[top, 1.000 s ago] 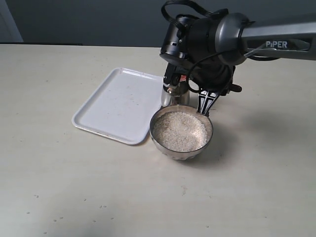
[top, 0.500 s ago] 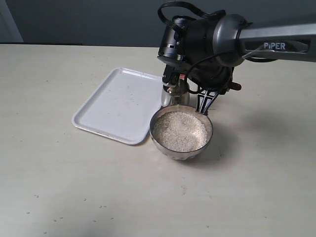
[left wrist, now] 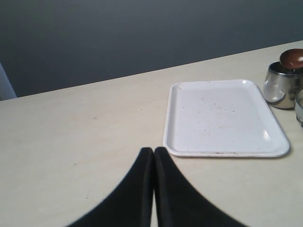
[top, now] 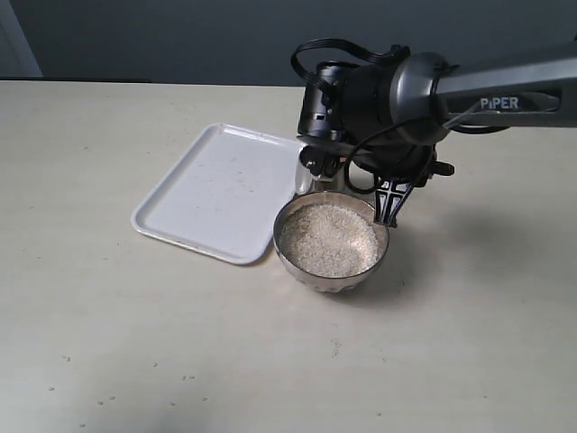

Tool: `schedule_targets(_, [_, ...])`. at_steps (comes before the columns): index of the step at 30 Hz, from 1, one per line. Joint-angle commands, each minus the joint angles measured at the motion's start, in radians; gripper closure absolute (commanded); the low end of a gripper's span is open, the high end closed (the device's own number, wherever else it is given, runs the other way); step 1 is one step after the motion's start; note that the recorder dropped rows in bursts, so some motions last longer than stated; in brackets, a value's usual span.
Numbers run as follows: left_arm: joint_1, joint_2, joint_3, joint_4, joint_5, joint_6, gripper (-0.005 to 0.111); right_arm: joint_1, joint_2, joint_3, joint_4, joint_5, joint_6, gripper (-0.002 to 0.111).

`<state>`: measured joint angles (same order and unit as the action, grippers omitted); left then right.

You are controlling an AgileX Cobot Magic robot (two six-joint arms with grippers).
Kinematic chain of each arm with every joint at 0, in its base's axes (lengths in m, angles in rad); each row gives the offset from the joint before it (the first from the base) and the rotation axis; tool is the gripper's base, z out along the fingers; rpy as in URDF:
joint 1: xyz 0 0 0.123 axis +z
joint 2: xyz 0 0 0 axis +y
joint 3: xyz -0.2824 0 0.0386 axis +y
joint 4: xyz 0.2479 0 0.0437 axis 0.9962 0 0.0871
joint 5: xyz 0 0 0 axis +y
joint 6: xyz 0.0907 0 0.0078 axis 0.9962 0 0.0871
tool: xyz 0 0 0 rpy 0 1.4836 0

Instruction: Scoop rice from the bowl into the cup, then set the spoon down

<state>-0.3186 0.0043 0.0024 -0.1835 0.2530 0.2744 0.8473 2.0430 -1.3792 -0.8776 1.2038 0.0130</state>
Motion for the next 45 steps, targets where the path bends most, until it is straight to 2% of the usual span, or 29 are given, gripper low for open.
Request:
schedule_targets(1, [-0.005, -0.004, -0.002, 0.002, -0.012, -0.003, 0.106, 0.004, -0.026, 0.006, -0.036, -0.012, 0.017, 0.109])
schedule_targets(16, [-0.005, -0.004, -0.002, 0.002, -0.012, -0.003, 0.106, 0.015, -0.048, 0.006, -0.081, -0.037, 0.046, 0.109])
schedule_targets(22, [-0.005, -0.004, -0.002, 0.002, -0.012, -0.003, 0.106, 0.015, -0.076, 0.006, -0.005, -0.051, 0.046, 0.109])
schedule_targets(30, [-0.005, -0.004, -0.002, 0.002, -0.012, -0.003, 0.106, -0.010, -0.133, -0.093, 0.284, -0.125, 0.001, 0.109])
schedule_targets(34, [-0.005, -0.004, -0.002, 0.002, -0.012, -0.003, 0.106, -0.028, -0.131, -0.175, 0.452, -0.132, -0.092, 0.109])
schedule_targets(45, [-0.005, -0.004, -0.002, 0.002, -0.012, -0.003, 0.106, -0.052, -0.068, -0.316, 0.840, -0.285, -0.096, 0.109])
